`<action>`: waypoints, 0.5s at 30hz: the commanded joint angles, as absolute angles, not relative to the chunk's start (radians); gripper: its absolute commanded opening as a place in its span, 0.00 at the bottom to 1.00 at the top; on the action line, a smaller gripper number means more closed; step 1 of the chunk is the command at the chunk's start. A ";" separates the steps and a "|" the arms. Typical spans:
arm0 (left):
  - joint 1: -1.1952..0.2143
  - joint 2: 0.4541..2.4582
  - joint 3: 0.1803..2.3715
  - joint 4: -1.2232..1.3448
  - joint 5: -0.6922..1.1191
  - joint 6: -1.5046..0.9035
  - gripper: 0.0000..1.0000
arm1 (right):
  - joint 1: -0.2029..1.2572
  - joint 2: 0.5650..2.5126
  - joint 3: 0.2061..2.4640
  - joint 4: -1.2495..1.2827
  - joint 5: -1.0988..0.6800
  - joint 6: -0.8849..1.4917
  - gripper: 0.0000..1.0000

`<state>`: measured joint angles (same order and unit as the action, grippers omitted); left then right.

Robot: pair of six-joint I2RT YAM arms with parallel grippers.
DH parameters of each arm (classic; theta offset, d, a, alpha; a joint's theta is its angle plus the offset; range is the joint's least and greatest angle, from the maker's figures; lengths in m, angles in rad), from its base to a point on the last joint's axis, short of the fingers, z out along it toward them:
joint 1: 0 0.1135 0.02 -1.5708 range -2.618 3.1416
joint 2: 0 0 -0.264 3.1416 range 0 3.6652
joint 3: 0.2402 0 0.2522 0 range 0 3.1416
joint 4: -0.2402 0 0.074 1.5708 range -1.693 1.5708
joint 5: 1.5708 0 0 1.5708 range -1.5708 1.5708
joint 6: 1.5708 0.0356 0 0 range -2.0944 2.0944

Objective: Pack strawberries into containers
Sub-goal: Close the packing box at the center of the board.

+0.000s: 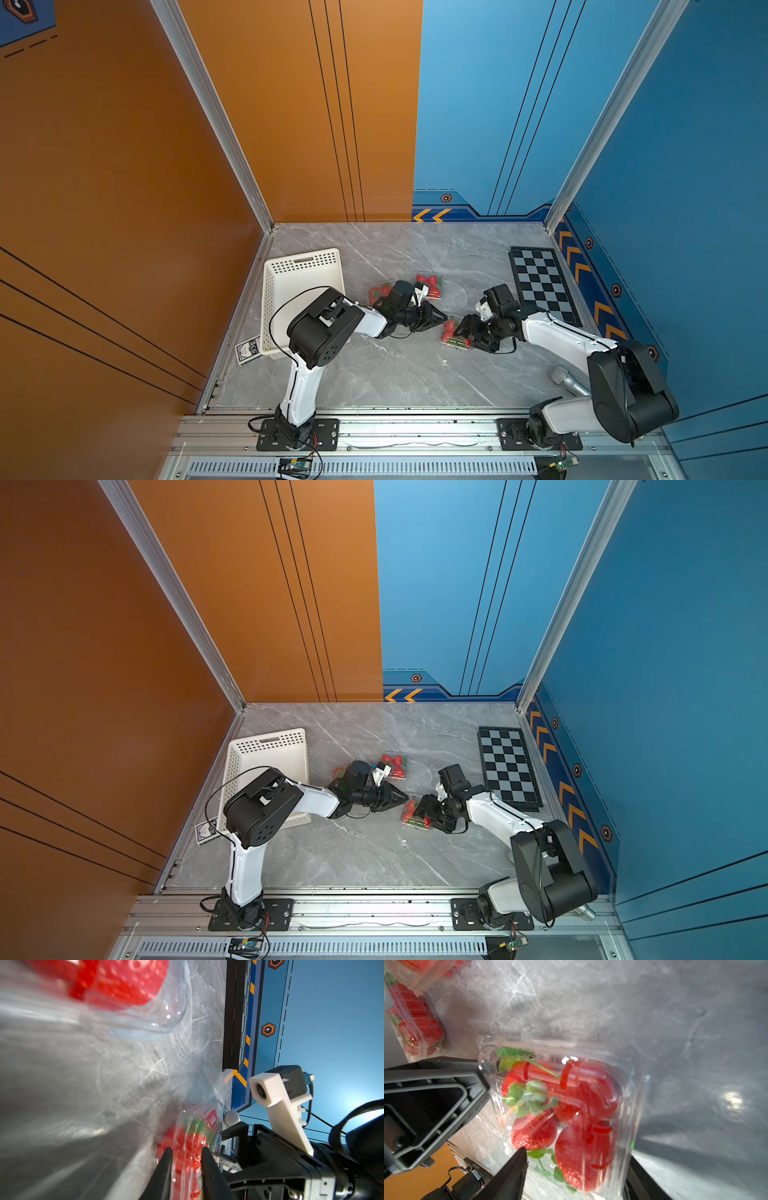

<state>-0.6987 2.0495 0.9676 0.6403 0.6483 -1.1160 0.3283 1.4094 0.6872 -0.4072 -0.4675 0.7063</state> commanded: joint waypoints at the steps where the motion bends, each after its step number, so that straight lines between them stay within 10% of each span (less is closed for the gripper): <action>1: -0.696 2.081 0.997 0.649 0.680 -1.107 0.27 | 0.334 1.424 0.698 -0.404 -0.466 0.696 0.69; 15: -0.718 2.132 1.066 0.649 0.708 -1.121 0.08 | 0.333 1.447 0.709 -0.400 -0.475 0.680 0.68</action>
